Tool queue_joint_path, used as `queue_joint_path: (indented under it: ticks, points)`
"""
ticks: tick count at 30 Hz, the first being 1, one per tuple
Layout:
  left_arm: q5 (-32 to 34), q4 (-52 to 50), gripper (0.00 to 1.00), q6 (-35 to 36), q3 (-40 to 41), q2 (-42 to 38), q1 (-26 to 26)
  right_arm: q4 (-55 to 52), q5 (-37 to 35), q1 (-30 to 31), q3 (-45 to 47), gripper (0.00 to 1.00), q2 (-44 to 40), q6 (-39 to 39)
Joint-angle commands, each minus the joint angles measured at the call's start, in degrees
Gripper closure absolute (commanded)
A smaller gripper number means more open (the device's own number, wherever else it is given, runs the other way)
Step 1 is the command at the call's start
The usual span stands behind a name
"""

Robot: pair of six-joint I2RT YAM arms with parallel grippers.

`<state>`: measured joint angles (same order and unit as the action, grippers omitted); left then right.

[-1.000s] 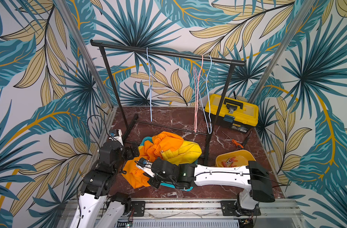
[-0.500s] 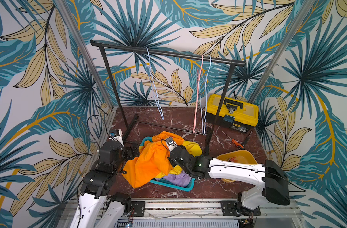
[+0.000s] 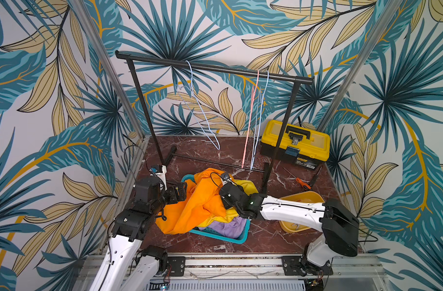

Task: Remove the clothespins securing shorts to the hanger
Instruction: Adjust the shorts in the basket.

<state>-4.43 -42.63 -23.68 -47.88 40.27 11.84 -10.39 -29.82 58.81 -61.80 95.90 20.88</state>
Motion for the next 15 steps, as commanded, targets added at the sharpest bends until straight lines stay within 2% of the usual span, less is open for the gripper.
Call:
queue_joint_path:
  ticks: [1,6,10,14,15]
  points:
    - [-3.09,4.01,0.01,-2.11,2.17,-1.35,0.91,-4.37,5.55,-0.92,0.01,1.0,3.32,5.0]
    - [-2.63,6.0,0.0,-2.97,4.07,0.3,4.35,-4.0,13.28,-3.05,-0.01,1.0,6.48,8.74]
    - [-1.4,11.79,0.0,-5.63,6.76,4.01,11.06,-2.63,17.79,-4.44,1.32,0.99,7.12,9.99]
    - [1.09,17.85,0.0,-6.96,8.22,9.57,16.35,2.28,19.41,-4.78,3.87,0.68,4.29,10.06]
    - [1.03,19.24,0.01,-7.27,8.4,10.5,17.14,2.75,19.51,-4.75,4.41,0.63,3.31,10.12]
